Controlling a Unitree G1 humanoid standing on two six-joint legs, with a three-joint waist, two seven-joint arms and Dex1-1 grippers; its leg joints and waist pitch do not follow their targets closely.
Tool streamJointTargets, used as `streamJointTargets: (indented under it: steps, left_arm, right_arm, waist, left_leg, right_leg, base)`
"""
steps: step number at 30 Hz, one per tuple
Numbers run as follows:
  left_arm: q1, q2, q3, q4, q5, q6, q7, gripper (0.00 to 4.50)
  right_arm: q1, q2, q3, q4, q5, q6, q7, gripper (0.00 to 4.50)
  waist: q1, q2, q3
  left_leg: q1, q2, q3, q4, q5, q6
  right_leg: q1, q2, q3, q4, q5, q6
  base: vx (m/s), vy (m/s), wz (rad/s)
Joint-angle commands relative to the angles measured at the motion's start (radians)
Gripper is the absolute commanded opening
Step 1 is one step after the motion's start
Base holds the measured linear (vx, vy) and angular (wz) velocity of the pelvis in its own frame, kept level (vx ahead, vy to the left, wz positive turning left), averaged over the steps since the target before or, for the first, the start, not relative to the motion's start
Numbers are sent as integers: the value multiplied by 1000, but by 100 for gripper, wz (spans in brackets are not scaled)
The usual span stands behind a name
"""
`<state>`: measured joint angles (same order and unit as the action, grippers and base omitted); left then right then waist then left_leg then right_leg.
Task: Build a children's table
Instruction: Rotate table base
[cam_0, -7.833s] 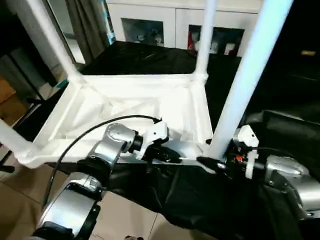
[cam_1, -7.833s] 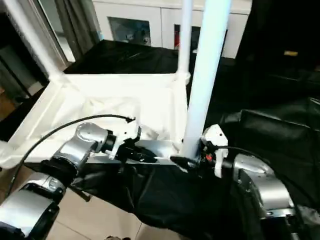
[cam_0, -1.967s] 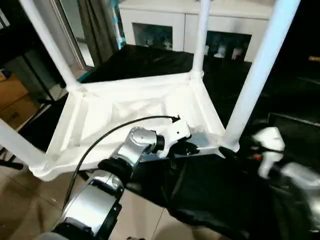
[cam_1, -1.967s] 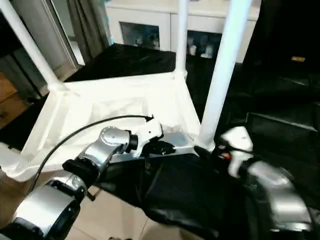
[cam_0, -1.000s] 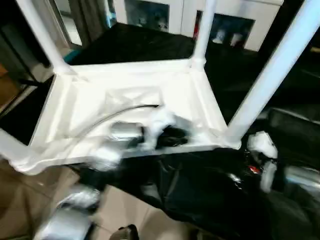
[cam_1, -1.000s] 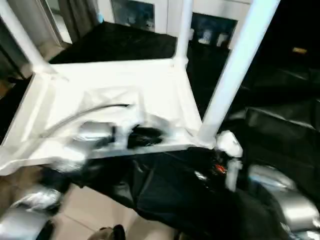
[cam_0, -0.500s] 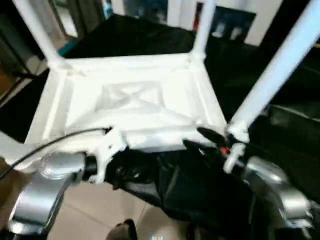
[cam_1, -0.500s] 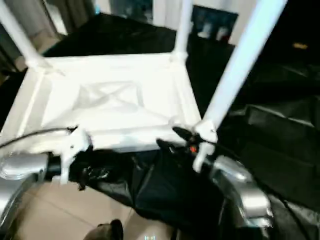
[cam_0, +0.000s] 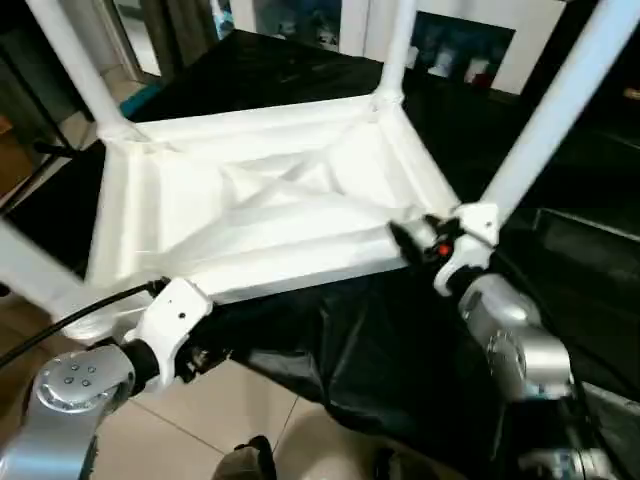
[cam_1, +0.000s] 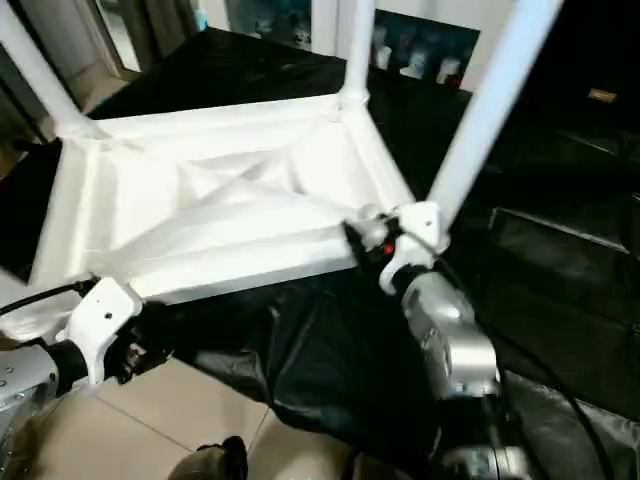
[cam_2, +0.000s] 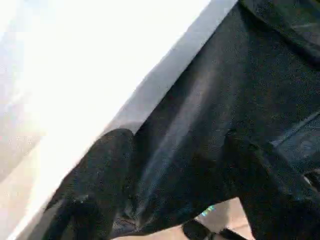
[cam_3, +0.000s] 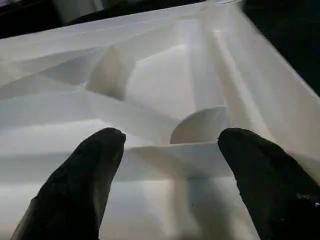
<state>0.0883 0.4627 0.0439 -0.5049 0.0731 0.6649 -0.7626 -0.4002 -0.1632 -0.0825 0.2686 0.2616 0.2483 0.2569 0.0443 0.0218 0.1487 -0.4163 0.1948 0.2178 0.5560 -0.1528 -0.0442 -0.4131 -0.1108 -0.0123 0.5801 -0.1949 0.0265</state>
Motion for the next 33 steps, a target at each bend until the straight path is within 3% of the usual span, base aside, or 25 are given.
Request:
streamJointTargets:
  steps: [1, 3, 4, 6, 9, 13, 14, 16, 19, 22, 23, 24, 25, 26, 30, 31, 33]
  left_arm:
    - [8, 13, 18, 0, 1, -21, 31, 361]
    - [7, 17, 6, 8, -10, -36, 41, 374]
    - [5, 17, 0, 15, -12, -41, 45, 378]
    - [0, 15, -7, 27, -10, -57, 47, 394]
    - [-23, -2, -27, 59, -10, -98, 47, 412]
    - [-60, -30, -56, 94, -16, -148, 58, 445]
    - [-71, -35, -61, 104, -19, -159, 63, 445]
    - [-93, -47, -79, 127, -27, -187, 70, 445]
    - [-108, -69, -87, 145, -55, -211, 67, 445]
    - [-104, -88, -77, 144, -85, -213, 62, 445]
    - [-70, -91, -40, 139, -130, -237, 46, 445]
    - [-70, -91, -40, 139, -130, -237, 46, 445]
    - [-48, -92, -15, 141, -156, -262, 42, 445]
    - [-33, -93, 1, 143, -170, -277, 42, 445]
    - [47, -130, 112, 150, -246, -401, 57, 445]
    - [52, -150, 145, 156, -258, -445, 81, 445]
    - [47, -161, 156, 159, -266, -459, 93, 445]
  right_arm:
    - [10, -31, -71, 79, -25, -7, -60, 369]
    - [-16, -52, -91, 121, -31, -29, -70, 369]
    - [-27, -64, -100, 140, -35, -39, -76, 369]
    - [-41, -79, -109, 165, -38, -54, -84, 369]
    - [-73, -127, -138, 222, -40, -83, -99, 369]
    - [-115, -211, -172, 316, -48, -126, -104, 369]
    - [-124, -231, -179, 341, -53, -139, -106, 369]
    - [-144, -280, -197, 397, -62, -165, -107, 369]
    - [-167, -335, -215, 469, -66, -202, -110, 369]
    - [-178, -378, -220, 516, -68, -229, -103, 369]
    - [-182, -405, -228, 545, -65, -247, -81, 369]
    - [-182, -405, -228, 545, -65, -247, -81, 369]
    - [-180, -411, -228, 554, -62, -257, -62, 369]
    - [-176, -412, -226, 552, -60, -260, -49, 369]
    - [-90, -387, -182, 429, -55, -257, 44, 369]
    - [-47, -364, -176, 358, -39, -252, 52, 369]
    - [-25, -348, -179, 321, -22, -244, 56, 369]
  waist:
    - [-8, 20, -56]
    - [-4, 18, -59]
    - [-2, 29, -60]
    - [-1, 22, -62]
    - [5, 27, -66]
    - [7, 23, -68]
    - [7, 26, -66]
    - [5, 24, -67]
    - [3, 26, -69]
    - [2, 22, -72]
    - [3, 29, -73]
    - [3, 29, -73]
    - [0, 22, -72]
    - [-3, 23, -74]
    - [-11, 27, -72]
    - [-14, 13, -74]
    - [-14, 22, -69]
  left_leg:
    - [57, 25, -13, -71, -241, -16]
    - [53, 23, -15, -70, -230, -17]
    - [53, 22, -16, -69, -228, -20]
    - [53, 20, -13, -66, -220, -16]
    - [50, 17, -13, -59, -167, 4]
    - [47, 16, -11, -52, -164, 30]
    - [44, 16, -12, -52, -158, 34]
    - [47, 16, -9, -50, -165, 45]
    - [39, 15, -10, -45, -150, 72]
    - [38, 14, -9, -40, -124, 96]
    - [35, 13, -9, -36, -103, 119]
    - [35, 13, -9, -36, -103, 119]
    - [30, 12, -9, -36, -103, 136]
    - [29, 12, -9, -34, -103, 150]
    - [28, 17, -9, -37, -125, 167]
    - [28, 19, -8, -38, -133, 169]
    - [32, 24, -9, -43, -166, 163]
  right_leg:
    - [12, 2, 13, -55, -90, -162]
    - [15, 2, 12, -51, -79, -158]
    - [16, 1, 11, -49, -77, -159]
    - [17, 4, 11, -51, -60, -161]
    - [21, 5, 8, -43, 4, -179]
    - [27, 2, 10, -42, 19, -209]
    - [27, 1, 9, -41, 19, -212]
    - [28, 3, 8, -44, 11, -218]
    - [35, -3, 7, -42, 13, -235]
    - [38, 0, 5, -40, 45, -254]
    - [40, -1, 4, -36, 67, -264]
    - [40, -1, 4, -36, 67, -264]
    - [43, 0, 2, -39, 63, -267]
    - [44, -1, 1, -38, 57, -269]
    - [42, -1, -2, -45, 13, -263]
    - [41, 1, -1, -47, -8, -257]
    - [34, -2, 1, -53, -70, -245]
  base:
    - [0, 0, 0]
    - [0, 0, 0]
    - [0, 0, 0]
    - [0, 0, 0]
    - [0, 0, 0]
    - [0, 0, 0]
    - [0, 0, 0]
    - [0, 0, 0]
    - [0, 0, 0]
    - [0, 0, 0]
    - [0, 0, 0]
    - [0, 0, 0]
    - [0, 0, 0]
    - [0, 0, 0]
    - [0, 0, 0]
    - [0, 0, 0]
    - [0, 0, 0]
